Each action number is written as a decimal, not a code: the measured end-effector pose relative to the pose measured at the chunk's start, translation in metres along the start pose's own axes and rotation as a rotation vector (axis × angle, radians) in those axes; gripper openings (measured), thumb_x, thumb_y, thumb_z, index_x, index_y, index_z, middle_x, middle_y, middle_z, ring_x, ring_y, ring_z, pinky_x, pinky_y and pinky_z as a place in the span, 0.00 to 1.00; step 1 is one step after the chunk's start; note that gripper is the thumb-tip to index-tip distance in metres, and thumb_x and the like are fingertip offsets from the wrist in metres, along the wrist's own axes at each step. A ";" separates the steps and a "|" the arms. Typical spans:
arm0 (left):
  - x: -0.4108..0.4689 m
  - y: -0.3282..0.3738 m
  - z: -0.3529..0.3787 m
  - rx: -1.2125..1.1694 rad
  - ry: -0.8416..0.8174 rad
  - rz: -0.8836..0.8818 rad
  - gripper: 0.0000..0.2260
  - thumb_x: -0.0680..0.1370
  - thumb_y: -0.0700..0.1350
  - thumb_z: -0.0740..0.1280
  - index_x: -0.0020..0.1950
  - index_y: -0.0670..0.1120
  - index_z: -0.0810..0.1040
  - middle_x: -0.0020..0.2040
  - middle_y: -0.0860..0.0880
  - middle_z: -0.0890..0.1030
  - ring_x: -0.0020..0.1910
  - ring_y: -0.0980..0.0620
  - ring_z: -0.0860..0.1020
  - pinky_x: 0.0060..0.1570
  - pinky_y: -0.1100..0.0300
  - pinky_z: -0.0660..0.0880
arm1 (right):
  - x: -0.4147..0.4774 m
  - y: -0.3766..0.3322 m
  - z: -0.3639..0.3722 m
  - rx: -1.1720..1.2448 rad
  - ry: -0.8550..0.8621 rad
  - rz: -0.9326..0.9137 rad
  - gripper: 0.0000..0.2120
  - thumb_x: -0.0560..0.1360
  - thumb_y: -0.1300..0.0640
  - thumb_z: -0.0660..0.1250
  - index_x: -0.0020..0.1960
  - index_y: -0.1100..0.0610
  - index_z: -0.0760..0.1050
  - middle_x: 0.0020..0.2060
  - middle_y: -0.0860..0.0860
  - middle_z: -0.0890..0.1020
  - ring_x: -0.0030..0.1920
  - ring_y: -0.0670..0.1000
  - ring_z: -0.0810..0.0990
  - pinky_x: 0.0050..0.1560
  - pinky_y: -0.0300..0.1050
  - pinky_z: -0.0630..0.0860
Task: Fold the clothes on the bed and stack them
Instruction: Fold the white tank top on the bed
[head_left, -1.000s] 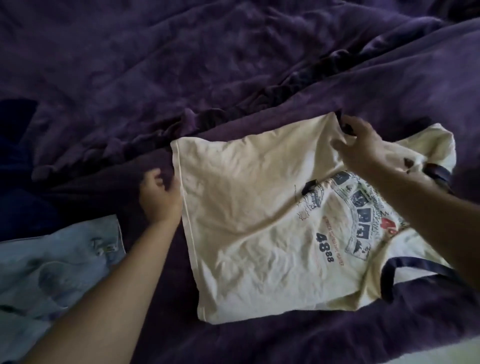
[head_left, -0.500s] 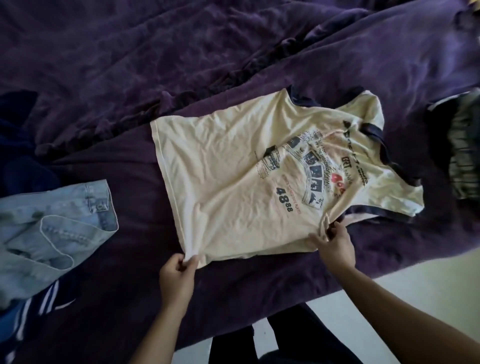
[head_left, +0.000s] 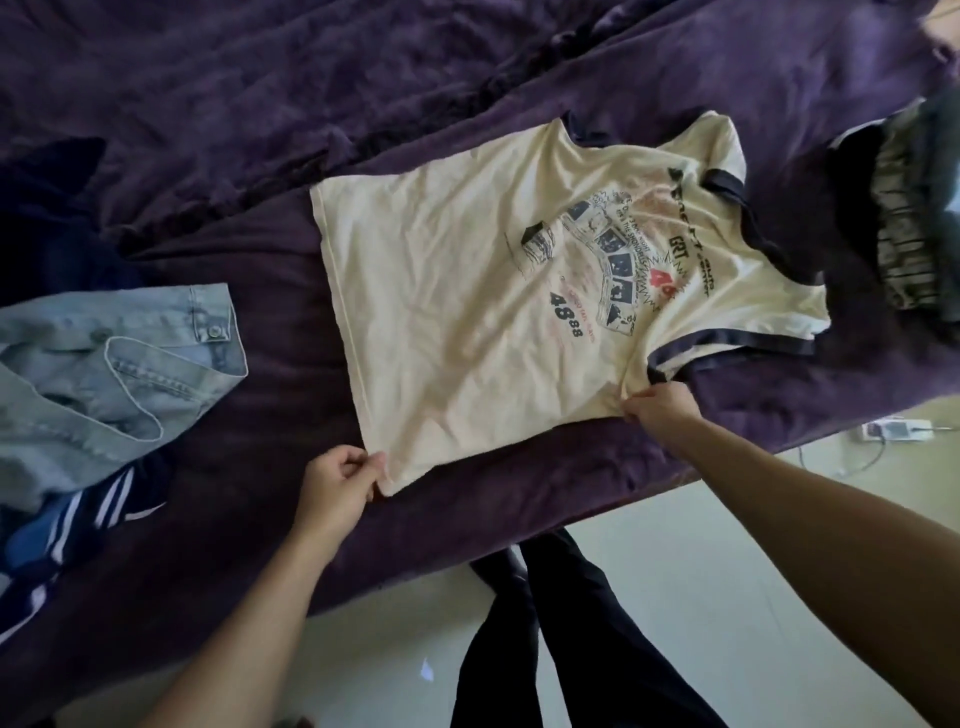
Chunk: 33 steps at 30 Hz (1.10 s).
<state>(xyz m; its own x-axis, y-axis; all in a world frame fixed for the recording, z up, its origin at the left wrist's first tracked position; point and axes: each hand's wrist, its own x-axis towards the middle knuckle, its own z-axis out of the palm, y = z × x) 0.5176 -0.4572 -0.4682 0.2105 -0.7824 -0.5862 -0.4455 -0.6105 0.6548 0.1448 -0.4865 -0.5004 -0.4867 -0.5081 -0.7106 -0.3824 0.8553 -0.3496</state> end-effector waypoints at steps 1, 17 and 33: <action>-0.003 -0.002 0.001 0.002 -0.040 -0.003 0.09 0.76 0.41 0.69 0.36 0.41 0.78 0.25 0.52 0.75 0.26 0.59 0.70 0.30 0.66 0.66 | -0.002 0.002 -0.004 -0.039 0.063 -0.033 0.10 0.72 0.52 0.71 0.44 0.59 0.77 0.35 0.51 0.77 0.38 0.54 0.76 0.39 0.46 0.72; -0.006 -0.024 0.020 0.061 0.422 0.016 0.06 0.80 0.40 0.61 0.49 0.38 0.73 0.46 0.40 0.78 0.44 0.44 0.75 0.43 0.55 0.68 | -0.010 0.052 -0.045 0.133 0.171 -0.199 0.10 0.68 0.54 0.76 0.42 0.56 0.76 0.35 0.50 0.79 0.36 0.49 0.77 0.36 0.42 0.75; -0.045 -0.041 0.101 0.946 -0.339 0.449 0.25 0.73 0.60 0.68 0.68 0.54 0.73 0.60 0.53 0.74 0.60 0.50 0.71 0.58 0.56 0.68 | -0.010 0.086 -0.032 -0.908 -0.132 -0.698 0.22 0.73 0.53 0.69 0.66 0.48 0.75 0.67 0.45 0.75 0.68 0.50 0.72 0.65 0.46 0.68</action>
<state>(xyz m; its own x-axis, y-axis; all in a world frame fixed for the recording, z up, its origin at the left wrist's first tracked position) 0.4384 -0.3842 -0.5167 -0.3230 -0.7467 -0.5815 -0.9389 0.1756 0.2960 0.0918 -0.4114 -0.5036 0.1188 -0.7814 -0.6127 -0.9866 -0.0232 -0.1618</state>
